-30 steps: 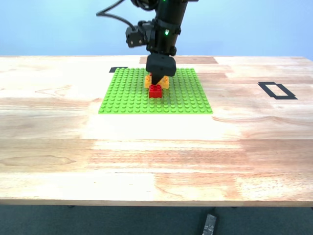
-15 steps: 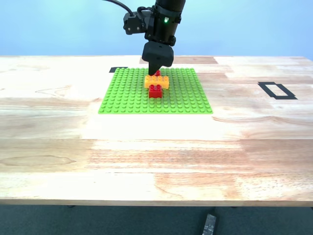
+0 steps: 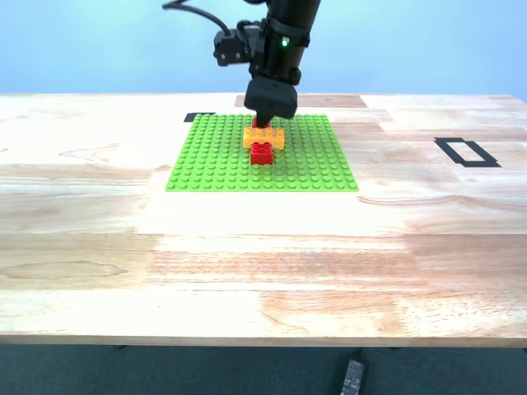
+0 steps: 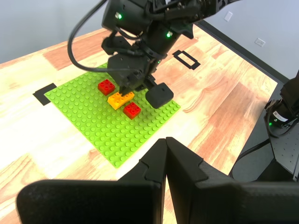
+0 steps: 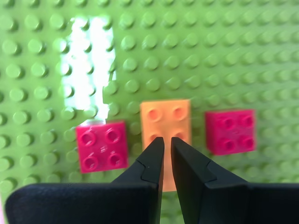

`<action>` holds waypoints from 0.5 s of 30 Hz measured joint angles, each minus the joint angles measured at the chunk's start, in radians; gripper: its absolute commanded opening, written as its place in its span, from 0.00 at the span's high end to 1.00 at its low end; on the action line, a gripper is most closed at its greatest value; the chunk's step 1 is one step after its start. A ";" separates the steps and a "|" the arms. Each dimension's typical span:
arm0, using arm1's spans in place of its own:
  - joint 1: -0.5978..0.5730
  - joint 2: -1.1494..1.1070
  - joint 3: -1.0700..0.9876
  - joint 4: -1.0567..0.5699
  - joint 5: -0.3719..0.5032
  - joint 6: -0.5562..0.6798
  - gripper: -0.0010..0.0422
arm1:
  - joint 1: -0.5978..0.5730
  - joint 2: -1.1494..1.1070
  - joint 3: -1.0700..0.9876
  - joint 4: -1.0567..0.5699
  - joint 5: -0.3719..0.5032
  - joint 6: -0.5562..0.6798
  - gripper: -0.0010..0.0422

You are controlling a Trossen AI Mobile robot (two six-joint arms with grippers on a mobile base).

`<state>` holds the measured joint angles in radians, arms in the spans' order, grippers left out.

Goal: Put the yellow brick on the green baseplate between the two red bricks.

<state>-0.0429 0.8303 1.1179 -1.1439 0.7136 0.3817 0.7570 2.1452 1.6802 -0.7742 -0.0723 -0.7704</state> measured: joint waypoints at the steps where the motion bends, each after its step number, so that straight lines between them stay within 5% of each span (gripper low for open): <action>1: 0.000 0.000 0.000 0.002 0.000 0.000 0.98 | 0.000 -0.004 -0.013 0.009 0.000 -0.002 0.92; 15: 0.000 -0.002 0.000 0.003 0.000 0.000 0.98 | 0.000 -0.006 -0.025 0.034 -0.008 -0.004 0.92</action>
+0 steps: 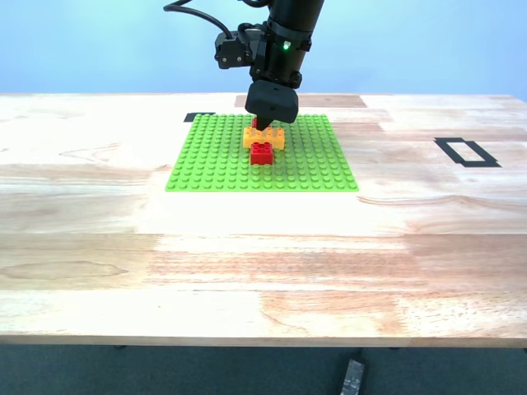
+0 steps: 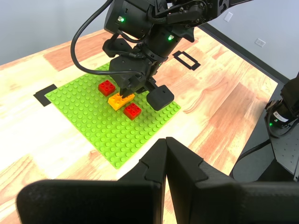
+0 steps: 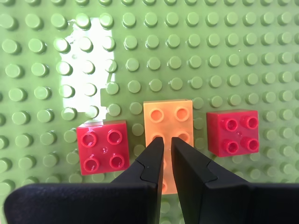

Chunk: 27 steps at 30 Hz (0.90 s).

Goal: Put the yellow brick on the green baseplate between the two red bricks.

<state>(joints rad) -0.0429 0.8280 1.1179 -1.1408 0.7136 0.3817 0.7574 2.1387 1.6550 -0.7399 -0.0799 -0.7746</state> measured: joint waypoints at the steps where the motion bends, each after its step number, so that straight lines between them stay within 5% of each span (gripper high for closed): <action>1: 0.000 0.000 0.000 0.000 0.000 0.000 0.98 | 0.000 0.004 0.000 0.001 0.000 0.000 0.92; 27: -0.002 -0.004 0.000 -0.004 0.000 0.000 0.98 | -0.021 0.026 0.000 0.019 0.001 -0.028 0.92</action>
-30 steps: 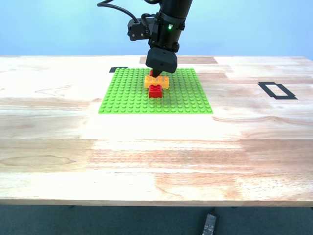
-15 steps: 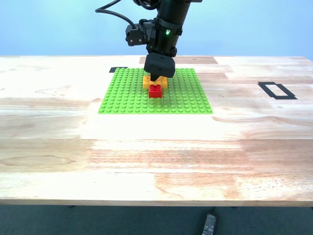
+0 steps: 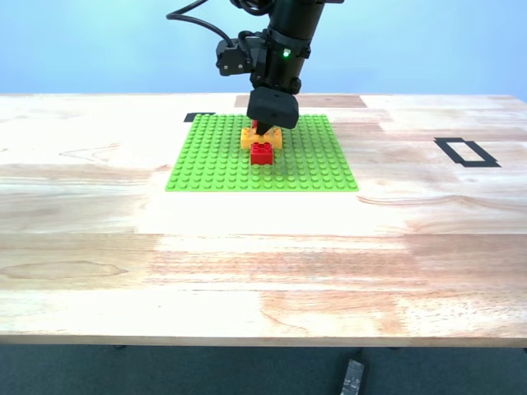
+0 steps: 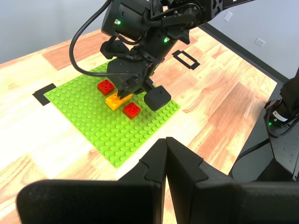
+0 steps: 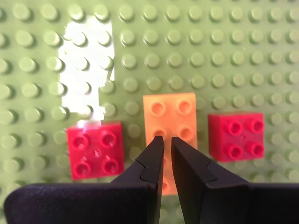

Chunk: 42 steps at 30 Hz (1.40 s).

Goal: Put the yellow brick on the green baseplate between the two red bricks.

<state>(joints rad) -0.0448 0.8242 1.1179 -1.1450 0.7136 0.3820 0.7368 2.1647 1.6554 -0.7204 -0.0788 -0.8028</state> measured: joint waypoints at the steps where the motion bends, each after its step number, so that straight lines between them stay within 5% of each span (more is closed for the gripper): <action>1: 0.000 -0.001 0.000 0.000 0.000 0.000 0.98 | -0.003 0.001 0.000 0.003 0.000 -0.001 0.92; 24: 0.000 -0.023 0.000 0.008 0.000 0.003 0.98 | -0.004 -0.009 0.003 -0.011 0.016 0.017 0.93; 37: 0.000 -0.041 0.000 0.125 -0.012 0.010 0.98 | -0.104 -0.391 -0.095 0.066 0.041 0.085 0.95; 42: 0.000 -0.082 0.000 0.225 -0.139 0.010 0.98 | -0.176 -0.664 -0.325 0.232 0.039 0.151 0.98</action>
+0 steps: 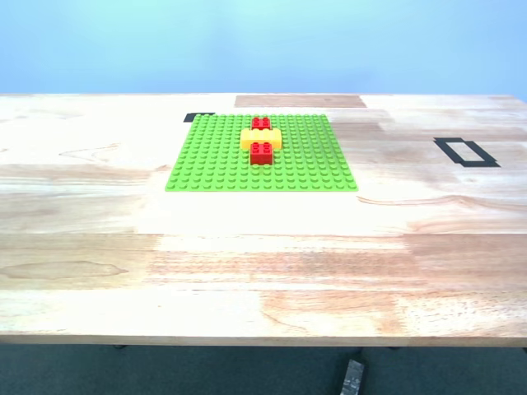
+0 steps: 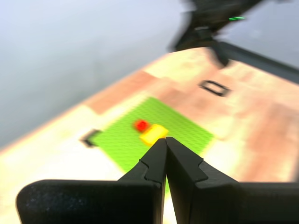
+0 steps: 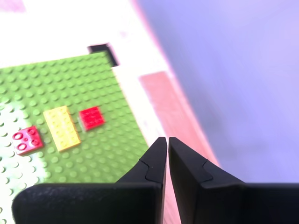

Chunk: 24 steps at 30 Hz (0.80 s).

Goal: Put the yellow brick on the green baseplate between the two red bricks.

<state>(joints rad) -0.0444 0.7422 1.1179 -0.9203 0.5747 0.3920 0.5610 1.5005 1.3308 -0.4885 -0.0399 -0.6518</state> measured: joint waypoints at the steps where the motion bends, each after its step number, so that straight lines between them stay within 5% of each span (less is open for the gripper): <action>1: 0.000 -0.009 0.000 0.019 -0.047 0.000 0.98 | -0.016 -0.060 -0.056 0.036 -0.003 0.013 0.98; 4: 0.001 -0.047 -0.028 0.115 -0.150 -0.027 0.98 | -0.068 -0.252 -0.223 0.143 0.003 0.083 0.98; 14: 0.001 -0.294 -0.385 0.536 -0.265 -0.196 0.98 | -0.217 -0.845 -0.699 0.435 0.055 0.443 0.98; 20: 0.001 -0.452 -0.631 0.776 -0.412 -0.283 0.98 | -0.228 -1.092 -0.926 0.528 0.249 0.579 0.98; 24: 0.000 -0.540 -0.776 0.943 -0.466 -0.351 0.98 | -0.229 -1.206 -1.065 0.620 0.304 0.585 0.98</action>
<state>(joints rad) -0.0441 0.2020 0.3420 0.0231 0.1089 0.0414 0.3317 0.2943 0.2661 0.1310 0.2646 -0.0669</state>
